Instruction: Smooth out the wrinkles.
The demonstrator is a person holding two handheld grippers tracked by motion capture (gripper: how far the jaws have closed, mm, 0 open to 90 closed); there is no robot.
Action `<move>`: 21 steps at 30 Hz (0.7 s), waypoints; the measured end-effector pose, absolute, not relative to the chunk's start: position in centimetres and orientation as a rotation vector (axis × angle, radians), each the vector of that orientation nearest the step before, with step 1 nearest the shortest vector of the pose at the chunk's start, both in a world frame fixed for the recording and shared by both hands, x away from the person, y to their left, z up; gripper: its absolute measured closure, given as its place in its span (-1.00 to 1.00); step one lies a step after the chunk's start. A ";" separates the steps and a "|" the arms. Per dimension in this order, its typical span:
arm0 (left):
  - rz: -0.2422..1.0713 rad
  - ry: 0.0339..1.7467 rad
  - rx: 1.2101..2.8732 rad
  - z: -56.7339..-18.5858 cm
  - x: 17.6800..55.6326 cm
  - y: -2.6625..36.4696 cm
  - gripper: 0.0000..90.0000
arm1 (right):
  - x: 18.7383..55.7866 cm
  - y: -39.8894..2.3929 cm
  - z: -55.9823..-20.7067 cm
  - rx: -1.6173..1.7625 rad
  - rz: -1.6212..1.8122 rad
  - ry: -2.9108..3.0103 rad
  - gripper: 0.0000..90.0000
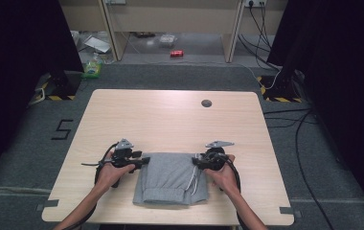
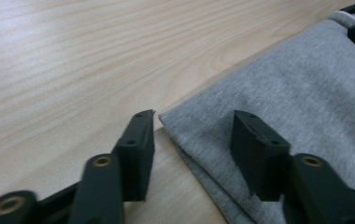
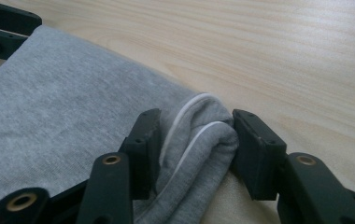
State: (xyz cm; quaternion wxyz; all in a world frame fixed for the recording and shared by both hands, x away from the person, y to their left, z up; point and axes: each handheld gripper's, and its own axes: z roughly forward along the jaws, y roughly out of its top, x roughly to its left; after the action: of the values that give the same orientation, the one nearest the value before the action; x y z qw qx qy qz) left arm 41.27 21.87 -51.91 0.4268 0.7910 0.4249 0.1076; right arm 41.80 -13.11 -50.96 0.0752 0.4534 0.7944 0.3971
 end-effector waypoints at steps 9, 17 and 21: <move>0.338 1.034 1.995 -52.0 42.0 20.8 0.75 | 42.5 -12.7 -50.9 1.297 1.197 2.342 0.54; 0.350 1.098 1.976 -51.9 45.5 20.7 0.77 | 46.7 -13.1 -51.1 1.379 1.237 2.290 0.55; 0.364 1.123 1.966 -51.9 46.9 20.6 0.77 | 48.3 -13.0 -51.1 1.381 1.234 2.270 0.55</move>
State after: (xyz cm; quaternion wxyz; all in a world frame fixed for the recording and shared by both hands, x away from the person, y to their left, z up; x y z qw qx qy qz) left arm 46.95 20.60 -51.88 0.4117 0.7813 0.4463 0.1446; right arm 48.28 -13.01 -51.14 0.1060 0.4688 0.7704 0.4188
